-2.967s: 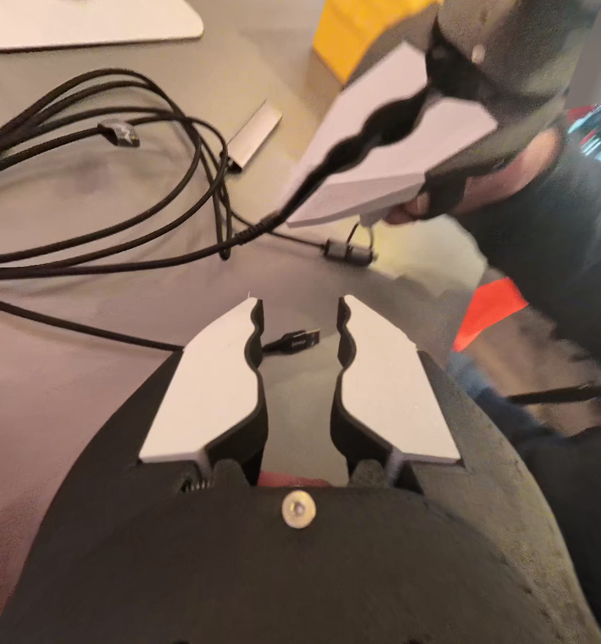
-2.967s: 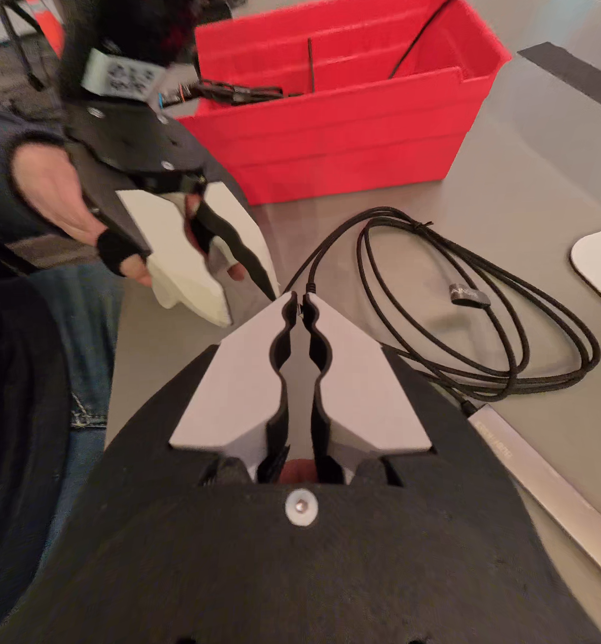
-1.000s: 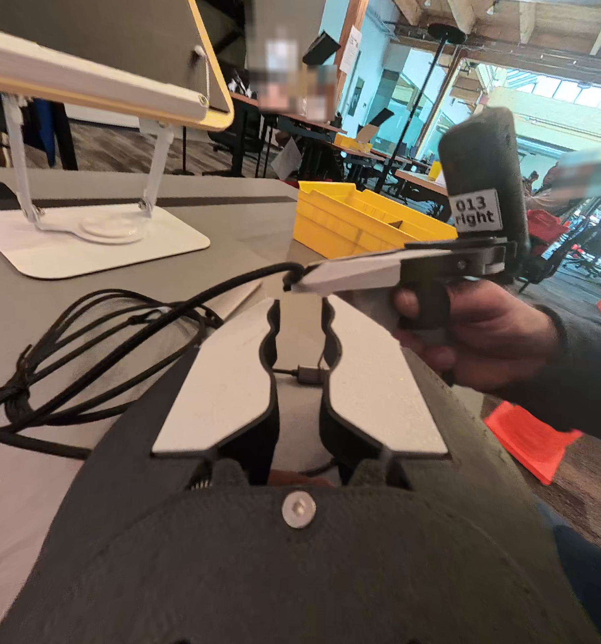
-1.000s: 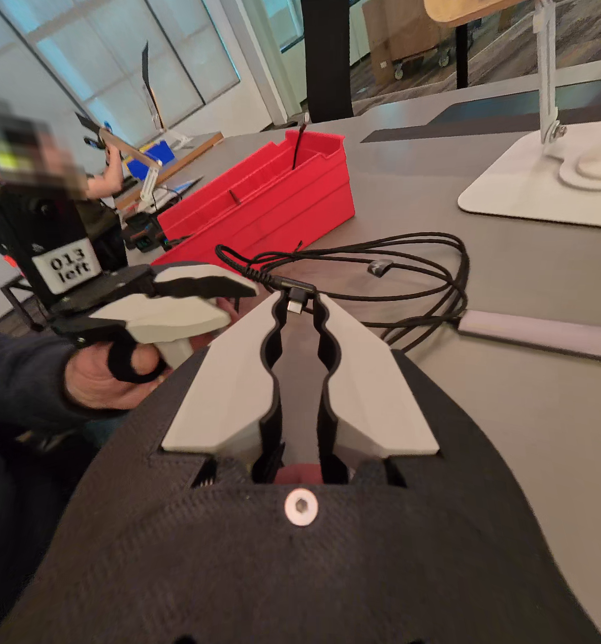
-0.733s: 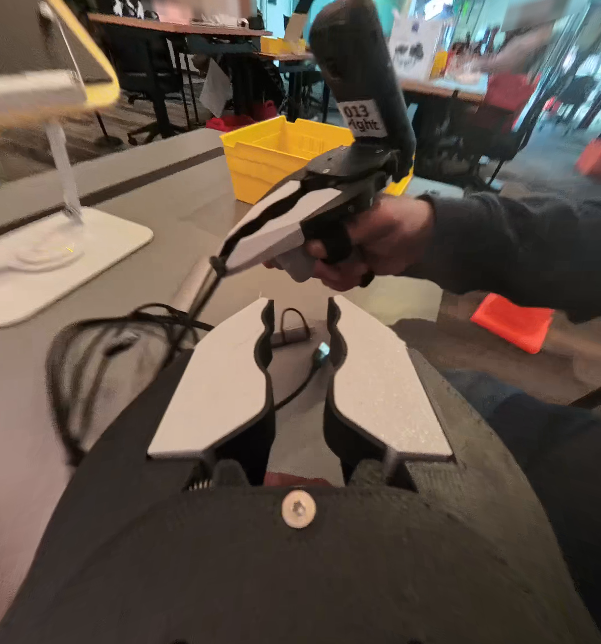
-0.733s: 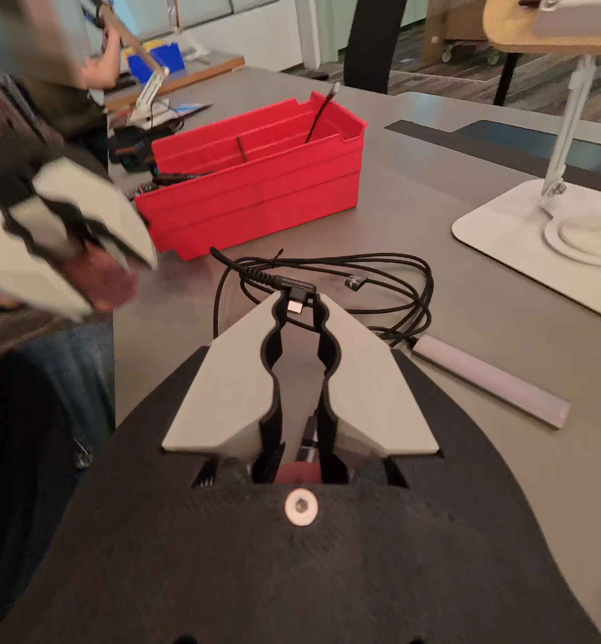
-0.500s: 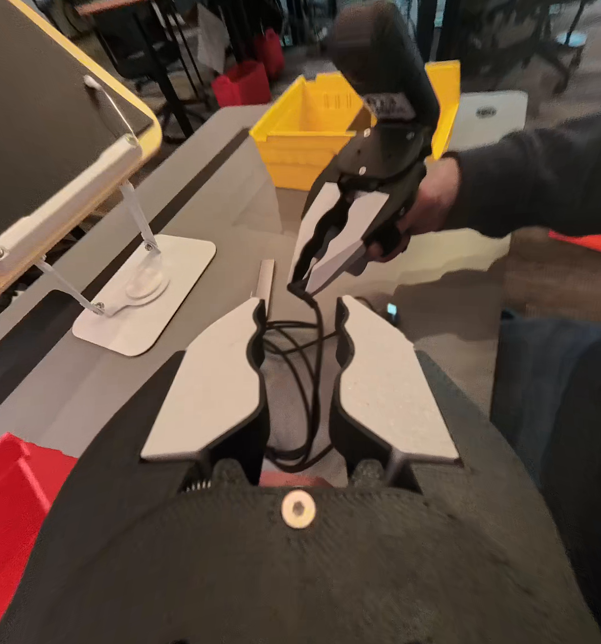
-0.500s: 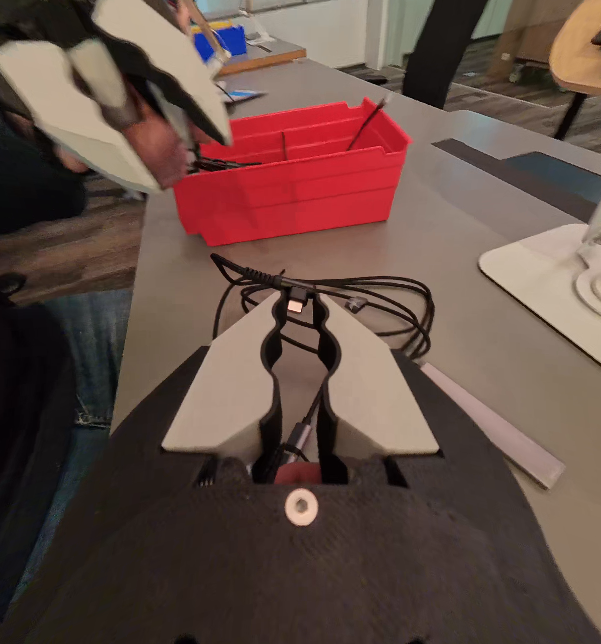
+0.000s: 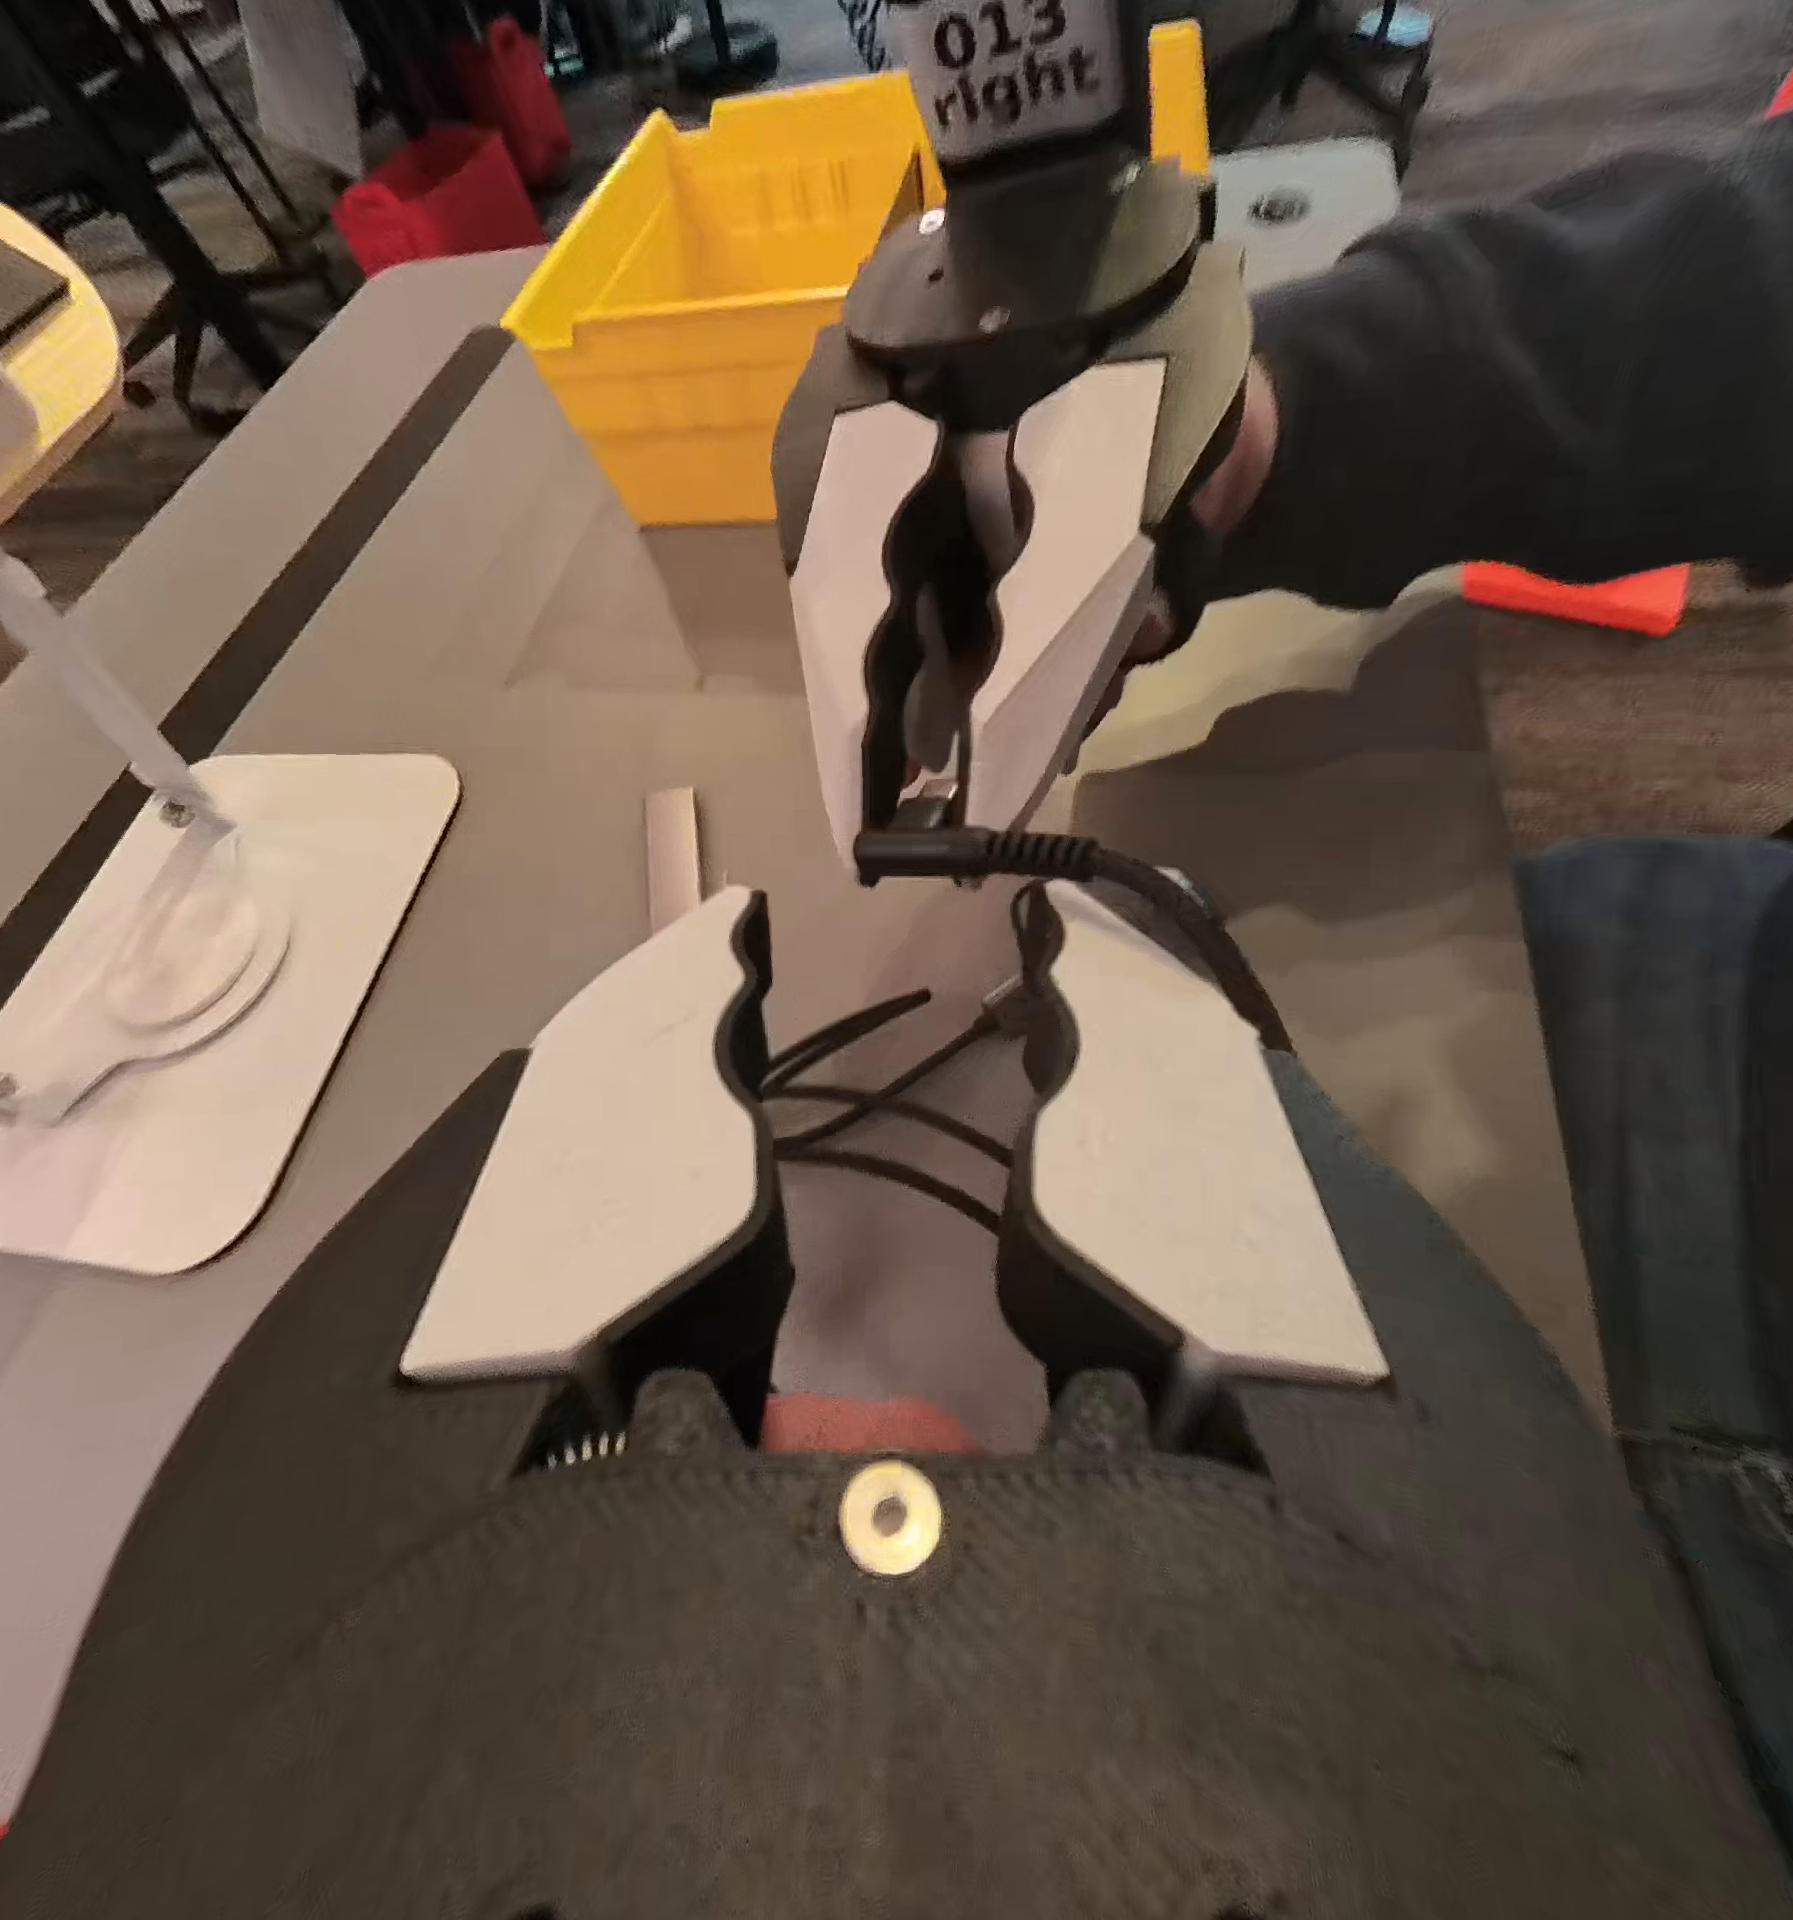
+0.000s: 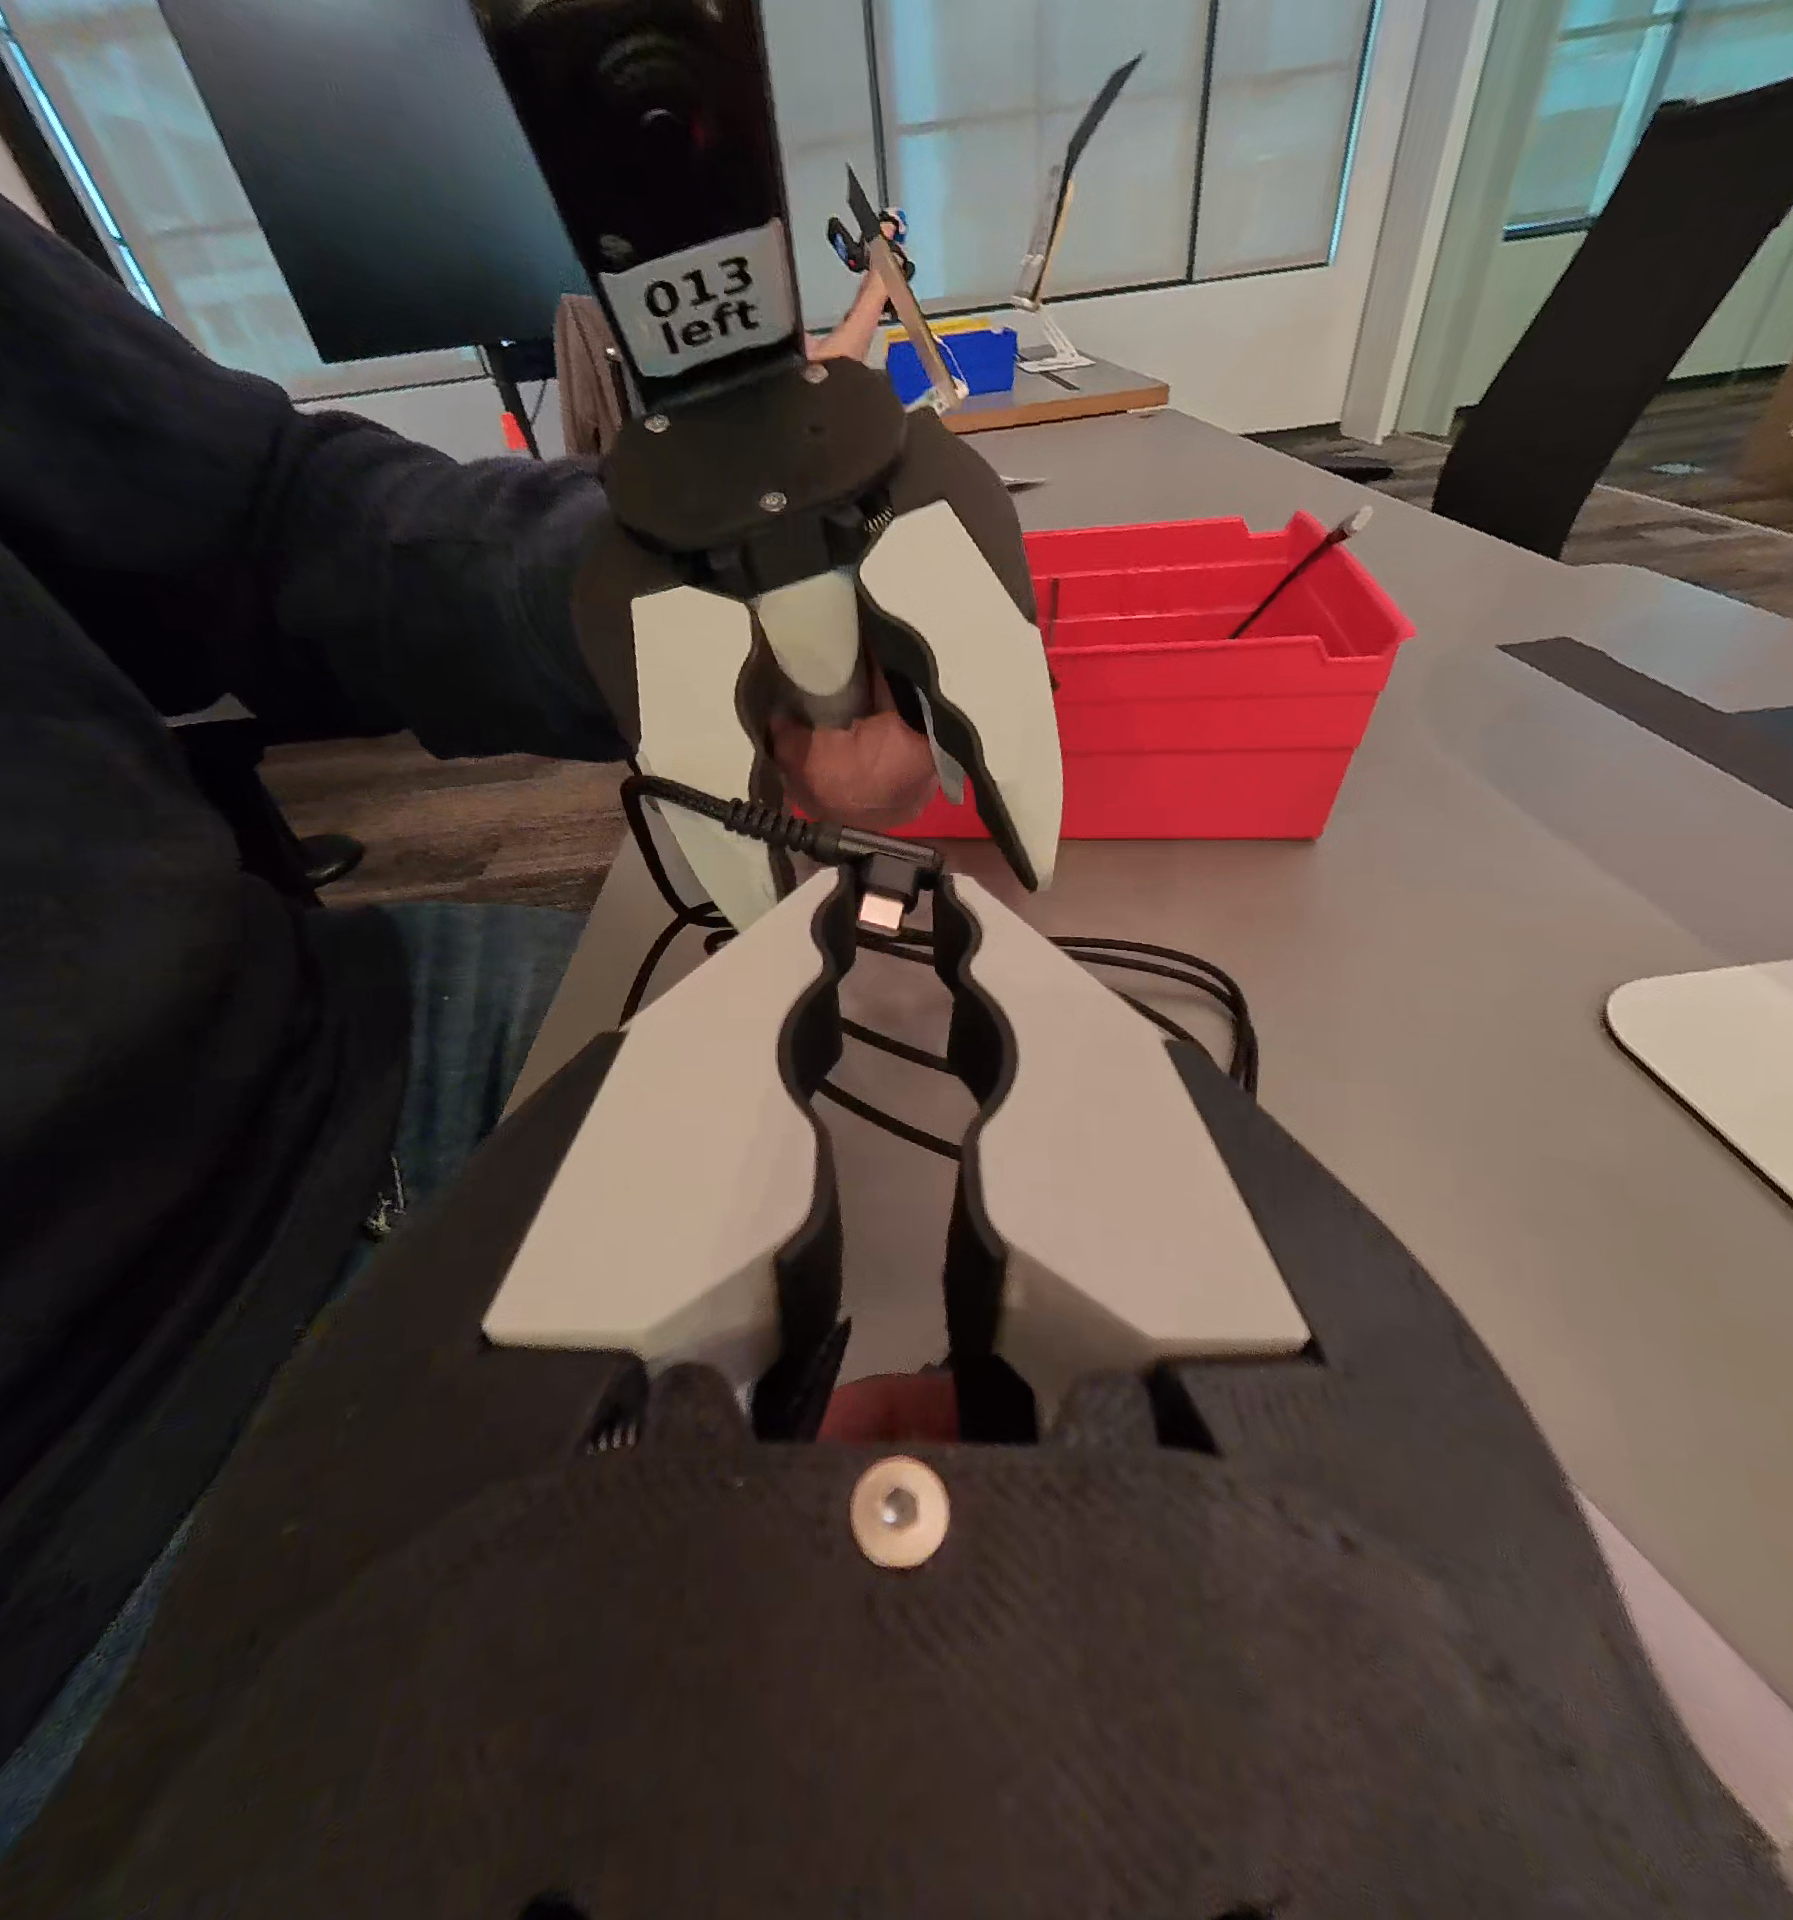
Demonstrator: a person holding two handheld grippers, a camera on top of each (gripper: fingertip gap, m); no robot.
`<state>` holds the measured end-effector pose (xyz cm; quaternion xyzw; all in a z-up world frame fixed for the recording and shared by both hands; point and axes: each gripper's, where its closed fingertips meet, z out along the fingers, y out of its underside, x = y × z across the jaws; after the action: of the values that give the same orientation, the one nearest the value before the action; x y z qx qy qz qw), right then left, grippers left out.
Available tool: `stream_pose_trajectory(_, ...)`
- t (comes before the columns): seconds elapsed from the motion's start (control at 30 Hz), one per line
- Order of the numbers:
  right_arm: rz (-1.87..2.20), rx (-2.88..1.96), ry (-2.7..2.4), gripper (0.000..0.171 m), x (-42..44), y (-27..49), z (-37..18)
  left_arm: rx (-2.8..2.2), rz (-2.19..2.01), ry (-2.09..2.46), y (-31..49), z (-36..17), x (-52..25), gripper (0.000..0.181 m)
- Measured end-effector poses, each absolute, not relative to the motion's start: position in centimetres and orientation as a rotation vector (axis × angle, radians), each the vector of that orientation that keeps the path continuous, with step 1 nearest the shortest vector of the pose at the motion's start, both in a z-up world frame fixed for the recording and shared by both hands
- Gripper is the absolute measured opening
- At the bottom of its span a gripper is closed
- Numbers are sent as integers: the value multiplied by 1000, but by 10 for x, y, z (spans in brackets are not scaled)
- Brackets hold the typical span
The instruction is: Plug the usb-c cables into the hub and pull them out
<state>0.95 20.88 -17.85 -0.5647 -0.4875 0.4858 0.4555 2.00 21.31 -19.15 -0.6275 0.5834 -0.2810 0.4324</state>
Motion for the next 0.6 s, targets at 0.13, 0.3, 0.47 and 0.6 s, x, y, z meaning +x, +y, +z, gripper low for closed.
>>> stream_pose_trajectory(0.13,1262,-1342,-1185,11,12,204,-171,-1551,-914,1340,202,-181,29,43)
stream_pose_trajectory(0.3,1319,-1307,-1158,11,15,202,-166,-1537,-1120,1191,194,-172,34,42)
stream_pose_trajectory(0.47,1360,-1302,-1129,11,20,202,-164,-1477,-1111,1102,195,-162,34,47)
stream_pose_trajectory(0.6,1389,-1299,-1147,11,19,198,-165,-1418,-1003,1141,193,-161,36,45)
